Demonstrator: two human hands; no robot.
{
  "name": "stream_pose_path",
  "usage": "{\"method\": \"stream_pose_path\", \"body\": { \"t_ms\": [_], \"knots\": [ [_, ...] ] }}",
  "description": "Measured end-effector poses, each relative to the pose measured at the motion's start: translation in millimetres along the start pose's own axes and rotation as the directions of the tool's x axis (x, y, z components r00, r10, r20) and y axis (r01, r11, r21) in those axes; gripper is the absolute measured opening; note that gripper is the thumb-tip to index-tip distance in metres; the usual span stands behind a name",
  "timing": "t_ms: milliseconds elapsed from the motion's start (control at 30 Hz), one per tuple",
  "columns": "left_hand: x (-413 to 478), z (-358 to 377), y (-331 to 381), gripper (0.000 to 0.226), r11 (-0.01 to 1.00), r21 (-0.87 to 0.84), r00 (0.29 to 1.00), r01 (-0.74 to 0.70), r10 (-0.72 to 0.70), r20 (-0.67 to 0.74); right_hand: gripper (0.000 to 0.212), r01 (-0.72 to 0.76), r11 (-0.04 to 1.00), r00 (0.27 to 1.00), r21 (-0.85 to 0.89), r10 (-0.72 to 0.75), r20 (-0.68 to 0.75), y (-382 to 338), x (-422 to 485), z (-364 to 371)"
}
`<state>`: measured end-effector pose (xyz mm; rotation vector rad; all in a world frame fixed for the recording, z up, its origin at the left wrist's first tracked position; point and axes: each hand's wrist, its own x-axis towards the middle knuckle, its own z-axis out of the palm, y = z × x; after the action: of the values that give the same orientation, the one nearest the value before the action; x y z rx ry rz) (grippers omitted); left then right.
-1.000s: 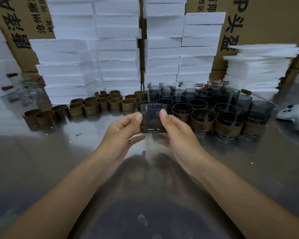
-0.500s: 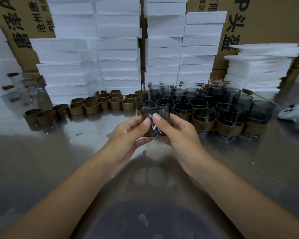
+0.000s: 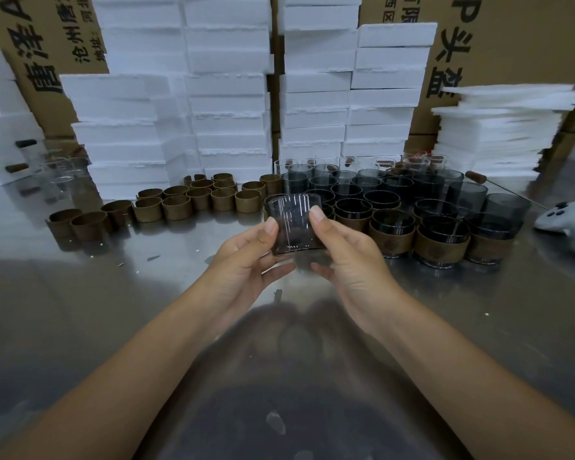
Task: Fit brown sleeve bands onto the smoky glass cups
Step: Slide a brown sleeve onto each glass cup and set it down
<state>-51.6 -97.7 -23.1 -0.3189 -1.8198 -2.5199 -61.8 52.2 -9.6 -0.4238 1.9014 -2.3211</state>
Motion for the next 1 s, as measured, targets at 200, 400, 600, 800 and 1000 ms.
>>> {"method": "stream_pose_path", "body": {
  "t_ms": [200, 400, 600, 800, 1000],
  "knots": [
    [0.8, -3.4, -1.5, 0.051, 0.987, 0.156, 0.997, 0.021, -0.009, -0.077, 0.053, 0.022, 0.999, 0.999, -0.043, -0.023, -0.030, 3.8, 0.3, -1.3],
    [0.1, -0.9, -4.0, 0.050, 0.983, 0.182, 0.999, 0.018, -0.011, -0.042, 0.040, 0.076, 0.996, 0.992, -0.053, -0.081, -0.101, 7.7, 1.3, 0.4],
    [0.4, -1.8, -4.0, 0.048, 0.983, 0.183, 1.000, 0.011, -0.007, -0.022, 0.057, 0.078, 0.994, 0.995, -0.081, -0.082, -0.050, 5.8, 1.4, -0.4],
    [0.6, -2.5, -1.5, 0.044, 0.995, 0.093, 1.000, 0.019, -0.019, -0.005, 0.068, 0.022, 0.999, 0.999, -0.036, -0.023, -0.044, 5.4, 4.6, -5.9],
    [0.2, -2.0, 0.2, 0.065, 0.985, 0.169, 1.000, -0.022, 0.018, 0.023, 0.037, 0.001, 1.000, 0.999, 0.012, -0.001, -0.036, 6.2, 5.4, -7.0]
  ]
}}
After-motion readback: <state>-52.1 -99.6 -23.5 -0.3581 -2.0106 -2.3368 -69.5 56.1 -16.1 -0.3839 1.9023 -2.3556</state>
